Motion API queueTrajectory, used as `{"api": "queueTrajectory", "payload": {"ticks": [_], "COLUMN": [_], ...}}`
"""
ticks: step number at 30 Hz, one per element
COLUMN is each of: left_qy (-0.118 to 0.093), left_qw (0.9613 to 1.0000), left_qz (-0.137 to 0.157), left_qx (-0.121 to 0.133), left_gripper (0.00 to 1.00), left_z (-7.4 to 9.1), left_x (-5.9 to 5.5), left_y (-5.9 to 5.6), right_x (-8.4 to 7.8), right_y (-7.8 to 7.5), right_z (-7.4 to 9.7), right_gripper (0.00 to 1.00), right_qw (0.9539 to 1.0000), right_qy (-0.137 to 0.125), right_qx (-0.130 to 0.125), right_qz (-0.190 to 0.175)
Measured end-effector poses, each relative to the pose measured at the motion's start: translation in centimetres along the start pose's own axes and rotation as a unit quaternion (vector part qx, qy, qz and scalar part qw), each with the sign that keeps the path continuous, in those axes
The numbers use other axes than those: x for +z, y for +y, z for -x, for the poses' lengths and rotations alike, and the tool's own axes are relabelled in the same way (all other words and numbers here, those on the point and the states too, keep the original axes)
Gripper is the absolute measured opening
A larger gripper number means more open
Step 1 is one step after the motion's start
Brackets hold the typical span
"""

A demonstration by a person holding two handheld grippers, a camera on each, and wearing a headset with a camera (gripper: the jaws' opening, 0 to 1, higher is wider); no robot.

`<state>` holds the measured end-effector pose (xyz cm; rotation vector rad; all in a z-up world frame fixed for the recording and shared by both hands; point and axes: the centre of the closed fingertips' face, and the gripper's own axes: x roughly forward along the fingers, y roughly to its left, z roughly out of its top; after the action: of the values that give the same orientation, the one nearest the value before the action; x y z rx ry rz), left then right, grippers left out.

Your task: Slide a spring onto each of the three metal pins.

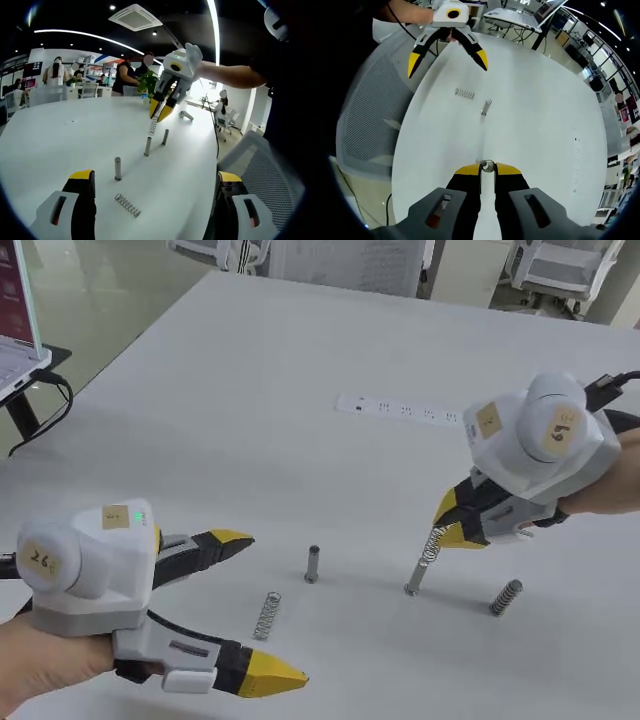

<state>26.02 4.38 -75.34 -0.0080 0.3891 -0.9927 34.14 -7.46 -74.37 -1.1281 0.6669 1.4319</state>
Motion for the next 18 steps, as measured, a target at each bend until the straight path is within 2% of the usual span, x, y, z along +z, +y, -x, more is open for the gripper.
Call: {"api": "queueTrajectory", "payload": {"ticks": [18], "left_qy": [0.003], "left_qw": [1.0000], "left_qz": [0.006], "left_qx": [0.002], "left_gripper": [0.96], "left_z": [0.10], "left_x": [-0.14], "left_y": [0.04], "right_x": [-0.03], "right_y": [-0.02], "right_z": [-0.41], "right_gripper": [0.07], "right_qw": [1.0000], "right_qy": [-0.002], "right_qx": [-0.002], "right_qz": [0.004]}}
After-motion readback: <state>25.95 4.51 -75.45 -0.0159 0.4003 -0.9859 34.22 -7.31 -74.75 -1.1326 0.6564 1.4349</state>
